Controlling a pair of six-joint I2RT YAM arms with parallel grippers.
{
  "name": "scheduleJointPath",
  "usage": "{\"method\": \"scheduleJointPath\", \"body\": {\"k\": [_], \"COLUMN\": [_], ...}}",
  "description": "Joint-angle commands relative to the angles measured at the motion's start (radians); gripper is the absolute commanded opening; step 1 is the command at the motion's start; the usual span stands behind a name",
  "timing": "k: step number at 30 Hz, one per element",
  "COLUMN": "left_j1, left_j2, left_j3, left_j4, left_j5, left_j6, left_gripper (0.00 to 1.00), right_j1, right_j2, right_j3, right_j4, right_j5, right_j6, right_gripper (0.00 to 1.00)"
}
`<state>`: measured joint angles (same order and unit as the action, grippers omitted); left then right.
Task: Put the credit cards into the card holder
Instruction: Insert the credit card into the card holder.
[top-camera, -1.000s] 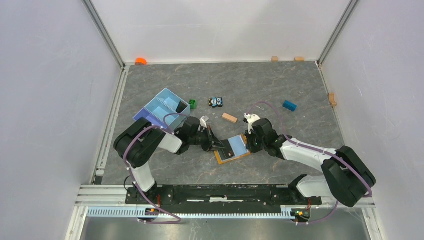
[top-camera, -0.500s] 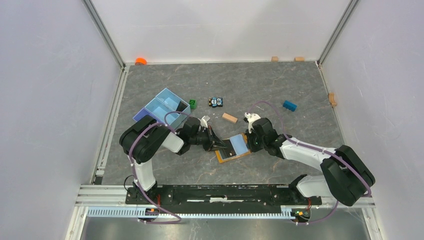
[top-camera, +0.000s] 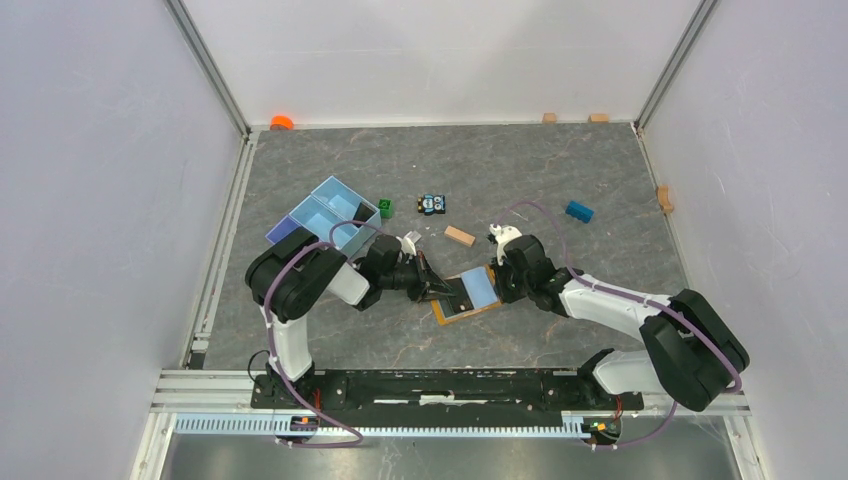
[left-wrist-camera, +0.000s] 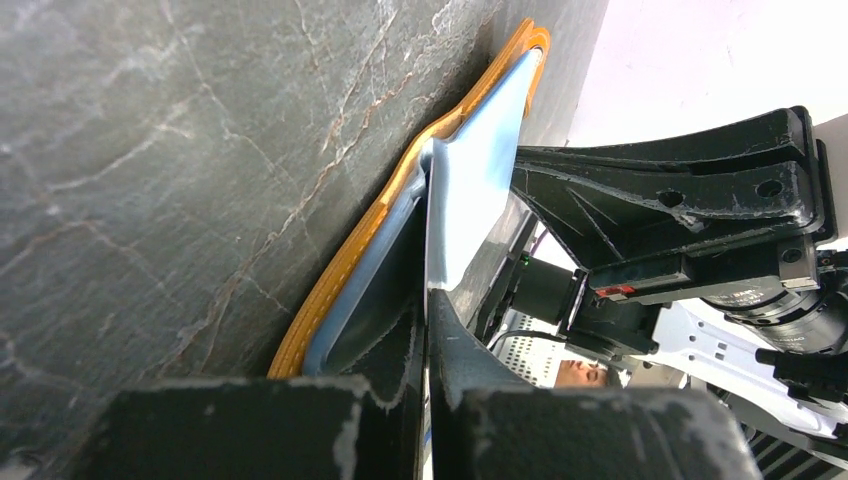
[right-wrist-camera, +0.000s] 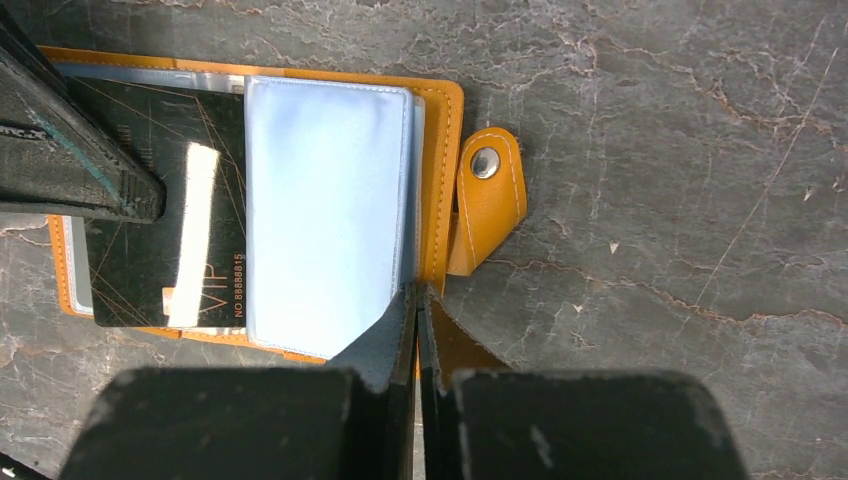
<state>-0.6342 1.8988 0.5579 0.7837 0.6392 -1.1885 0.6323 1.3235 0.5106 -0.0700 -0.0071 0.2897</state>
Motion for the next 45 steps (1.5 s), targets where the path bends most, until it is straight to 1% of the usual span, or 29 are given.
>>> {"method": "scheduleJointPath", "body": {"k": [1,6,8,13,16,19,20,23,26,28,31,40,43,45], "left_j1": [-0.007,-0.009,-0.009,-0.009,-0.009,-0.009,-0.009,-0.009,-0.009,-0.009,-0.009,-0.009,-0.009,-0.009], "left_j2": [0.034,0.019,0.008,-0.034,-0.054,-0.06,-0.058,-0.049,-0.045,-0.044,-0.043,-0.036,-0.035,-0.035], "left_j3": [0.024,0.034,0.04,0.059,0.075,0.078,0.079,0.082,0.082,0.082,0.083,0.093,0.1,0.1], "left_j4": [0.0,-0.087,-0.14,-0.305,-0.384,-0.407,-0.407,-0.409,-0.409,-0.412,-0.417,-0.429,-0.437,-0.437], "left_j5": [-0.031,-0.062,-0.08,-0.137,-0.164,-0.171,-0.17,-0.161,-0.159,-0.157,-0.156,-0.154,-0.154,-0.154], "left_j6": [-0.017,0.04,0.065,0.154,0.199,0.214,0.216,0.22,0.222,0.225,0.228,0.237,0.242,0.242], "left_gripper": [0.02,0.02,0.02,0.02,0.02,0.02,0.02,0.02,0.02,0.02,0.02,0.02,0.02,0.02], "right_j1": [0.003,0.002,0.001,-0.016,-0.037,-0.069,-0.084,-0.137,-0.189,-0.209,-0.233,-0.266,-0.266,-0.266], "right_j2": [0.038,0.025,0.005,-0.079,-0.119,-0.15,-0.158,-0.181,-0.185,-0.17,-0.134,-0.03,0.012,0.04], "right_j3": [-0.02,-0.021,-0.024,0.003,0.023,0.024,0.02,-0.006,-0.047,-0.067,-0.091,-0.125,-0.143,-0.15], "right_j4": [-0.067,-0.059,-0.06,-0.102,-0.129,-0.135,-0.131,-0.098,-0.019,0.025,0.091,0.198,0.266,0.299], "right_j5": [0.01,-0.033,-0.033,-0.029,-0.029,-0.045,-0.057,-0.134,-0.284,-0.355,-0.441,-0.548,-0.595,-0.604], "right_j6": [-0.008,0.005,0.018,0.018,0.004,-0.002,-0.006,-0.01,0.002,0.017,0.038,0.056,0.08,0.092], "right_gripper": [0.03,0.04,0.07,0.24,0.32,0.38,0.41,0.5,0.56,0.59,0.59,0.57,0.54,0.5]}}
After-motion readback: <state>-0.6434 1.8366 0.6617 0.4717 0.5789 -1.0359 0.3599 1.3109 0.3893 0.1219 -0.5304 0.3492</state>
